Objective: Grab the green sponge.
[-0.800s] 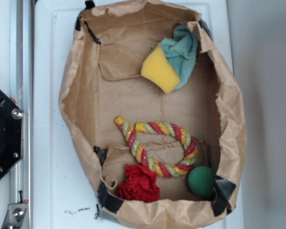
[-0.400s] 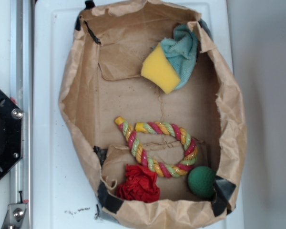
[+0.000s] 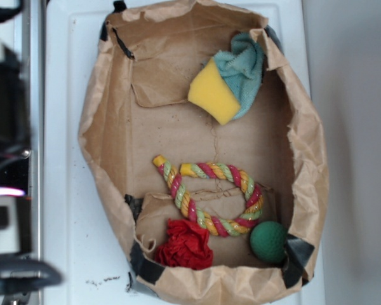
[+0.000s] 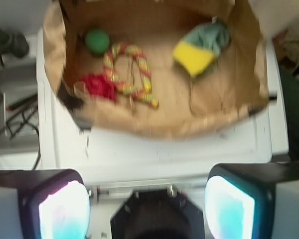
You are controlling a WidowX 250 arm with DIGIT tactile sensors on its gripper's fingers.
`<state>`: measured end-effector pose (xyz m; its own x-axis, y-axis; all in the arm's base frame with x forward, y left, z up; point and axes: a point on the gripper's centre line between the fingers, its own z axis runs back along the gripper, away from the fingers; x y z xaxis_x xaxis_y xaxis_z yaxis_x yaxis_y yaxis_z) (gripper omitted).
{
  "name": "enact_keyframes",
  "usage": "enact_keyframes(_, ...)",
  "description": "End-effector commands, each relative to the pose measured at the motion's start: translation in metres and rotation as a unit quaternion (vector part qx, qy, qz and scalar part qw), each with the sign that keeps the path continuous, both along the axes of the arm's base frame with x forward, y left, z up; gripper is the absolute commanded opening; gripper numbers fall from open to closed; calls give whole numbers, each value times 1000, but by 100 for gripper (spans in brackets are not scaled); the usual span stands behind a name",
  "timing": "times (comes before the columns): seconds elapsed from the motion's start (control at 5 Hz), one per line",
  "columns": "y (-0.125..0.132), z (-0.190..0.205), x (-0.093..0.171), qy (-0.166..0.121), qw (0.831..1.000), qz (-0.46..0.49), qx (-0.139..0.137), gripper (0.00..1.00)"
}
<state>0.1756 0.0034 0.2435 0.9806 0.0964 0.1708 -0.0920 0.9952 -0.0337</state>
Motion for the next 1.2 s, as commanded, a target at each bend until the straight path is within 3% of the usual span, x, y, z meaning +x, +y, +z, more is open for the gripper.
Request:
enact_keyframes(0.0, 22, -6, 46, -48, 999, 18, -1, 100)
enact_keyframes(0.4, 31, -39, 64, -57, 998, 6, -4, 100)
enact_keyframes(1.0, 31, -39, 64, -57, 998, 6, -4, 100)
